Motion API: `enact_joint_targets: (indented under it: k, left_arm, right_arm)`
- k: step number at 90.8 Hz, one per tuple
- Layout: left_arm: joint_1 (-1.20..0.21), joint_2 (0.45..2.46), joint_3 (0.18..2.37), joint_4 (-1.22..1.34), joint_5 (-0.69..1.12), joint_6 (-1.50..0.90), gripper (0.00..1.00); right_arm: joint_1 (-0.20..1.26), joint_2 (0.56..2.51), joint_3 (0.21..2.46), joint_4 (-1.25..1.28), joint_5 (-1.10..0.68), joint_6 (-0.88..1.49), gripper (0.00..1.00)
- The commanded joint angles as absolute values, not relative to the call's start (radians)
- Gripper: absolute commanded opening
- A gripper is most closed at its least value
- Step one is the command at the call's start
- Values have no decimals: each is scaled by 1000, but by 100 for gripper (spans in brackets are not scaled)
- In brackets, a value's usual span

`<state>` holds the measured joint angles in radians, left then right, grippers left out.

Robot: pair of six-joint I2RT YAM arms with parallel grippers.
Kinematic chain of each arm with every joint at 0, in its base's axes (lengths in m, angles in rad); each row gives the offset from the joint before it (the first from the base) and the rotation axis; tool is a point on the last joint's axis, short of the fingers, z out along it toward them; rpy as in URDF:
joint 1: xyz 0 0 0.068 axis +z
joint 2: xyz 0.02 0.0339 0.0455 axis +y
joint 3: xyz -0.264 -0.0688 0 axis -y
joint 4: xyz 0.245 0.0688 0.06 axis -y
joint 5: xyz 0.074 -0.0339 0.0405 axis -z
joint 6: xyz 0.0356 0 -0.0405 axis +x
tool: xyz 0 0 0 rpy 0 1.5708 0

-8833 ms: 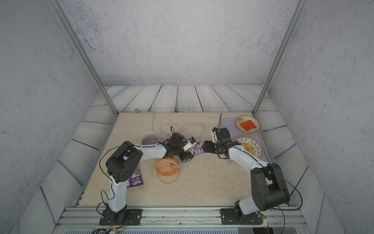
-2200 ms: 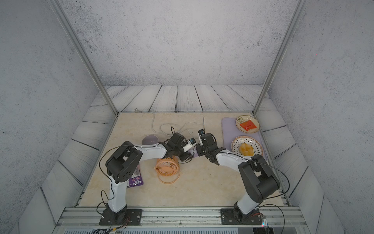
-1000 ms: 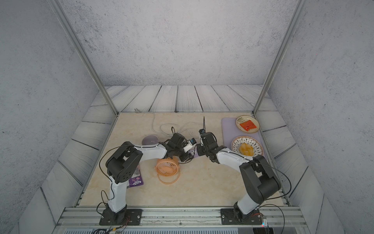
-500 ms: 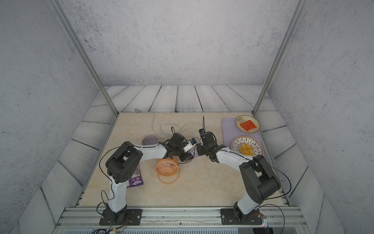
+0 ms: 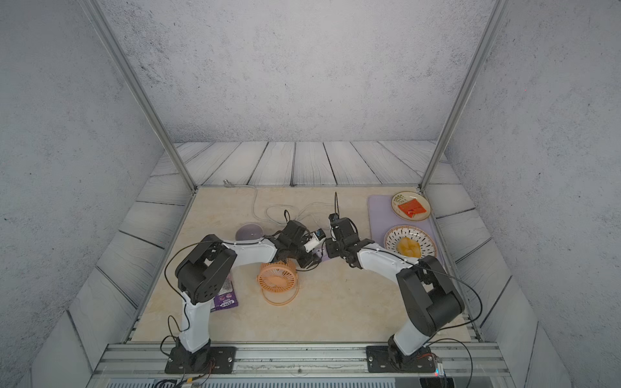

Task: Unplug the desk fan from the power strip
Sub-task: Remove the plug from the socket.

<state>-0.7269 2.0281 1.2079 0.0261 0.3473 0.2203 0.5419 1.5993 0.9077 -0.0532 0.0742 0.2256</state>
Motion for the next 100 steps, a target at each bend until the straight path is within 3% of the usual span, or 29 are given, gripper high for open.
enact_joint_targets:
  k: [1,100]
  left_arm:
    - [-727,2010,1212,-2,320,209,0]
    - [-727,2024,1230,-16,307,209,0]
  right_arm:
    - [559,1592,940,-59,89,238,38]
    - [556,1609,953,-104,86,258,37]
